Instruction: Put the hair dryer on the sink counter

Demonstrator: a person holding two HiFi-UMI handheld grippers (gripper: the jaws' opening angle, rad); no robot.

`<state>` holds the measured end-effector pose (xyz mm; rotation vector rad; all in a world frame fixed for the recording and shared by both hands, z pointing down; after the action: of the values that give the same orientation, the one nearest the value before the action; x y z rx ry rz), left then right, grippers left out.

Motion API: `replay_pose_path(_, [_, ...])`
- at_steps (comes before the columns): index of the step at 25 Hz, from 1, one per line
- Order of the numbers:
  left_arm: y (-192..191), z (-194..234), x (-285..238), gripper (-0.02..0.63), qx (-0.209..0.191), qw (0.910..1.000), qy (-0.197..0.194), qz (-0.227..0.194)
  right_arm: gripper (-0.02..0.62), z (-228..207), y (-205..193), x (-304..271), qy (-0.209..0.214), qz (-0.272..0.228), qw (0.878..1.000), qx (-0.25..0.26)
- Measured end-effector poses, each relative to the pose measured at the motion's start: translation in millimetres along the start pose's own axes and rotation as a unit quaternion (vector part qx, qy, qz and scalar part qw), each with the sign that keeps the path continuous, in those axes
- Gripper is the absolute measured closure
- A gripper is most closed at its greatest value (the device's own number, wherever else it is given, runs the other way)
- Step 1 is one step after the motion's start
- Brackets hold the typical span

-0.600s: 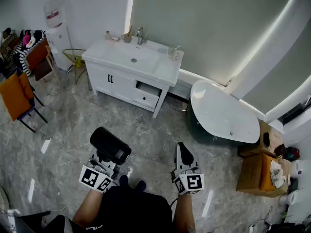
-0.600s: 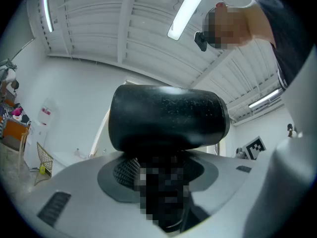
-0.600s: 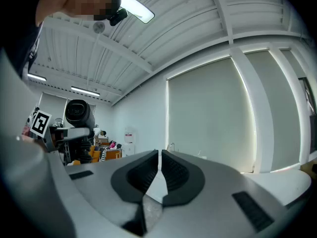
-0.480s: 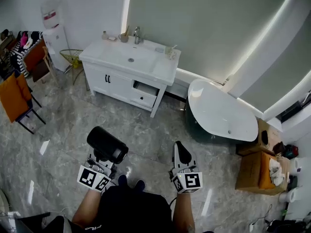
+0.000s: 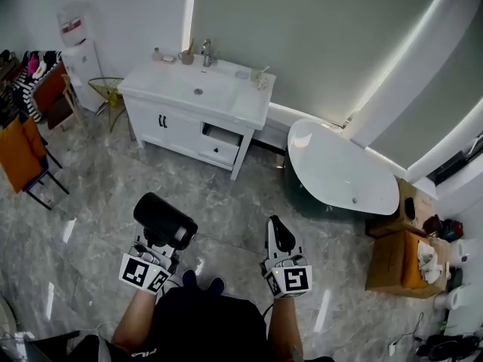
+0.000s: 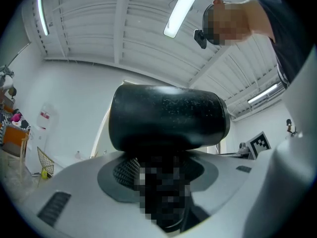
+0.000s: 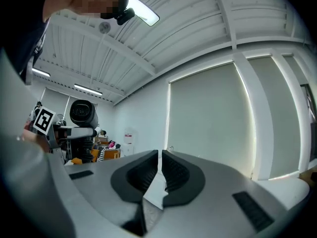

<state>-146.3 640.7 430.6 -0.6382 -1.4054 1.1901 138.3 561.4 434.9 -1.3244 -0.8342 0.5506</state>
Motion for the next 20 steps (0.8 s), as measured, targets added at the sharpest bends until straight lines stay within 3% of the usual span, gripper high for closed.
replay_pose_path(6, [-3.5,-0.7,-15.6,0.382,-0.016,0.9999,0.003,-0.003,0.552,-19.3,3.0,8.5,-0.011,-0.014,0.999,0.031])
replay_pose_path(20, [-7.0,-20.0,-30.5,0.382,-0.032,0.9993,0.015,-0.016,0.554,-56.4,-6.4,29.0,-0.018,-0.007,1.000,0.001])
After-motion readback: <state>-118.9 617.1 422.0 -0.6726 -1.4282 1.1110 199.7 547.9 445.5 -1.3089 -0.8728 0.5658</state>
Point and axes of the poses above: the fingertips, and each gripper's own axes: x backward along the fingers, z to its left, y out of its top, the point moved 7 cm from there along x, backward along the fingers, and after that the axes turned 12 degrees about -z, right-handed, at the moved point
